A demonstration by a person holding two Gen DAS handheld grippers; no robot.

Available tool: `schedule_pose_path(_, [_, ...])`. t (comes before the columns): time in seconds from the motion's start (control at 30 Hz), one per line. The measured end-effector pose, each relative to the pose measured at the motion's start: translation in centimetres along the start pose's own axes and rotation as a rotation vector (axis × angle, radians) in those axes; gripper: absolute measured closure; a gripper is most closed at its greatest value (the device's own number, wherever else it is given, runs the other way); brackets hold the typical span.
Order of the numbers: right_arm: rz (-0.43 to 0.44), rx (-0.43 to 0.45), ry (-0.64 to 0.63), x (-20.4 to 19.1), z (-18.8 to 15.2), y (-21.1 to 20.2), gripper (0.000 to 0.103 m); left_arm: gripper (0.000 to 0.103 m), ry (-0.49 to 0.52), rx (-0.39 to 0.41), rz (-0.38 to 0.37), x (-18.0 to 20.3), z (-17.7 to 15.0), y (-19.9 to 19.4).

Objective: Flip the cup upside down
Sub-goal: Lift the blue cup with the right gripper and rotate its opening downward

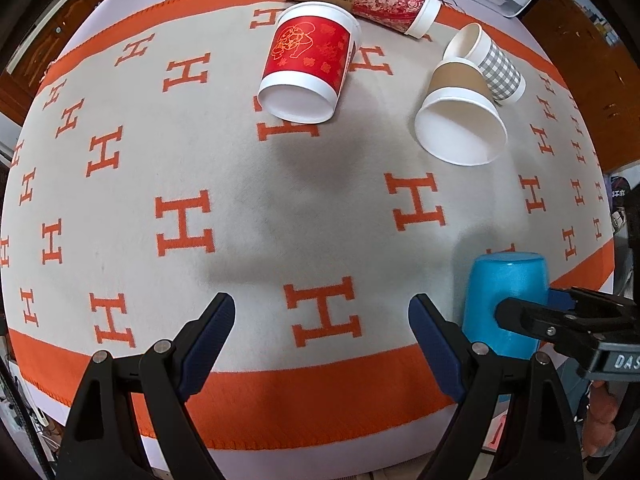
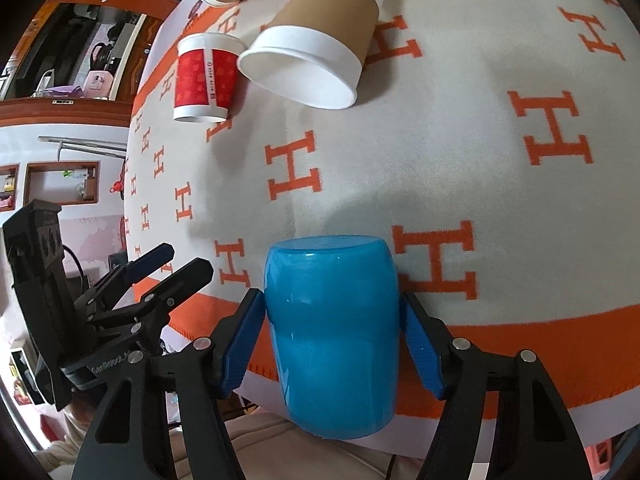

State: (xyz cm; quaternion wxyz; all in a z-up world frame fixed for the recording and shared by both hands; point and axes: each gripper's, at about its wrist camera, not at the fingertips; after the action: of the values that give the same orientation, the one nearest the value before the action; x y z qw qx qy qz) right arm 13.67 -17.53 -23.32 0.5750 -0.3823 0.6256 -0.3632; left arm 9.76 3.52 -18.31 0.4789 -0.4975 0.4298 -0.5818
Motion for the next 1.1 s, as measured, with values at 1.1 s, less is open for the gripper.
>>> schedule_pose_path(1.1, [-0.252, 0.477, -0.356, -4.6, -8.6, -3.9, 0.035, 0.013, 0.013, 0.136, 0.002, 2.2, -4.2, -4.2])
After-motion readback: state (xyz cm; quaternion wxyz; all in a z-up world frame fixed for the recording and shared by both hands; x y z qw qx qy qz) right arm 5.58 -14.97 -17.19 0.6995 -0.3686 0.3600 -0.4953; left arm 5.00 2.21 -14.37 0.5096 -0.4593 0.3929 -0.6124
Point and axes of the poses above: each gripper's, at about its wrist camera, not at the fingertips, and y roughly the way its jaws point, x to its right, z to its top, and after that the axes turned 2 degrees about -z, right-handed
